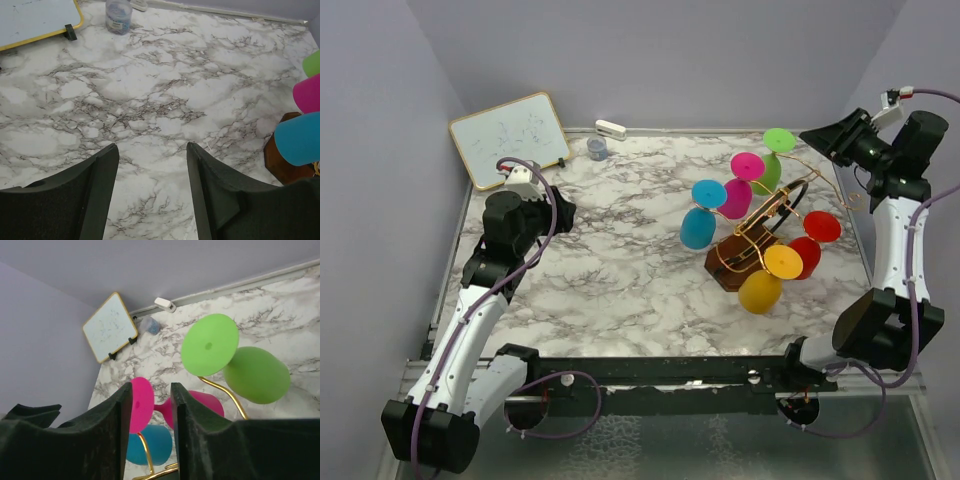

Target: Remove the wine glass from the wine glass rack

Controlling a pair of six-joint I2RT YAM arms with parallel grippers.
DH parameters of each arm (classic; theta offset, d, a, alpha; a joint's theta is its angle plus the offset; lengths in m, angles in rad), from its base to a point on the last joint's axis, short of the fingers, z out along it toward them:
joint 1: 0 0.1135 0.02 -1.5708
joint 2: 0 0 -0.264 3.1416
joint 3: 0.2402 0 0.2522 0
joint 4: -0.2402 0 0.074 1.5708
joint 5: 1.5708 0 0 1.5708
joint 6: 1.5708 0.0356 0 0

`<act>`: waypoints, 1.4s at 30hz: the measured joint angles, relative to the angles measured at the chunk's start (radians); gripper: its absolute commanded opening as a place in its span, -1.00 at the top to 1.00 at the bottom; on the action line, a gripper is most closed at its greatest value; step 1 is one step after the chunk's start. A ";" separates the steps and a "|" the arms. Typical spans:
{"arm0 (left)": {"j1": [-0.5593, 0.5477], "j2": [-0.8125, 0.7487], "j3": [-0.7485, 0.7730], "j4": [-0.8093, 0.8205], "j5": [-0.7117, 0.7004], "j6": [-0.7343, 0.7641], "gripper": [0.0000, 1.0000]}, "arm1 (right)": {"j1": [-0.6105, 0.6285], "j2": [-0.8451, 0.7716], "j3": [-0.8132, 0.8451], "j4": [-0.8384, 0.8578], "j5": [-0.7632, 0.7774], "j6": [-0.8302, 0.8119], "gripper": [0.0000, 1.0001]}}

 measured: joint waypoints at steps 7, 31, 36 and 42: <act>0.000 0.000 0.000 0.000 0.000 -0.005 -0.35 | 0.000 -0.051 0.032 0.030 -0.001 0.047 -0.11; 0.000 0.000 0.000 -0.001 -0.002 -0.030 -0.48 | 0.070 0.306 0.341 -0.372 0.066 -0.110 0.20; 0.000 0.000 0.000 -0.001 -0.002 -0.030 -0.48 | 0.070 0.303 0.335 -0.370 0.100 -0.114 0.21; 0.000 0.000 0.000 -0.001 -0.002 -0.030 -0.48 | 0.070 0.292 0.317 -0.367 0.135 -0.114 0.23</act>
